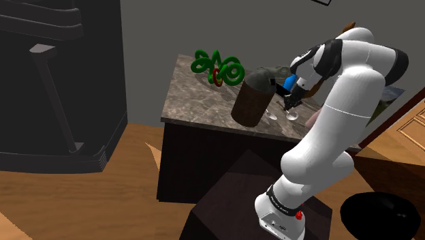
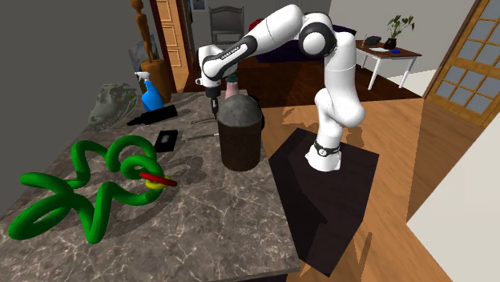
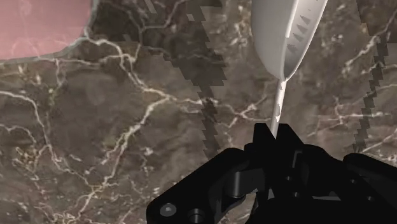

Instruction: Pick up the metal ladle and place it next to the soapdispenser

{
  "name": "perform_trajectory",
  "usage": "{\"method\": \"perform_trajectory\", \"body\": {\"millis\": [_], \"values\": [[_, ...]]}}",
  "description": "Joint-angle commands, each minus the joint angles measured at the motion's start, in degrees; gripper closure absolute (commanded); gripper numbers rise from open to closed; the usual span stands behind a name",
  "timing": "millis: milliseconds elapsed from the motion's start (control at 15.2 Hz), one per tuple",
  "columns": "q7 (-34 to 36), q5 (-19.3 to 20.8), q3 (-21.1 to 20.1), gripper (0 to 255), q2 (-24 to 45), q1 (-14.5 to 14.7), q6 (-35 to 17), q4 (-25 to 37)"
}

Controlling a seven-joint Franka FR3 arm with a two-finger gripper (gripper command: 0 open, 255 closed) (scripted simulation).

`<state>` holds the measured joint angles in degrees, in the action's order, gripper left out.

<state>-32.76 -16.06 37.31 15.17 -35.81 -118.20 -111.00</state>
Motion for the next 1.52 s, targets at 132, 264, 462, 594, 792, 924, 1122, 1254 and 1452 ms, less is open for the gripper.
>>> {"method": "perform_trajectory", "body": {"millis": [132, 264, 462, 594, 792, 924, 1122, 1254, 1452], "values": [[-0.99, -1.22, -0.43, 255, 1.37, -0.35, -2.25, -1.24], [-0.99, -1.22, -0.43, 255, 1.37, -0.35, -2.26, -1.24], [-0.99, -1.22, -0.43, 255, 1.37, -0.35, -2.25, -1.24], [-0.99, -1.22, -0.43, 255, 1.37, -0.35, -2.25, -1.23], [-0.99, -1.22, -0.43, 0, 1.37, -0.35, -2.25, -1.23], [-0.99, -1.22, -0.43, 0, 1.37, -0.35, -2.25, -1.23], [0.03, 0.34, 0.24, 0, -0.33, -0.12, 1.0, 0.75], [0.8, 1.52, 0.72, 0, -1.6, -0.02, 4.01, 2.82], [0.81, 1.53, 0.72, 0, -1.6, -0.02, 4.01, 2.82]]}}
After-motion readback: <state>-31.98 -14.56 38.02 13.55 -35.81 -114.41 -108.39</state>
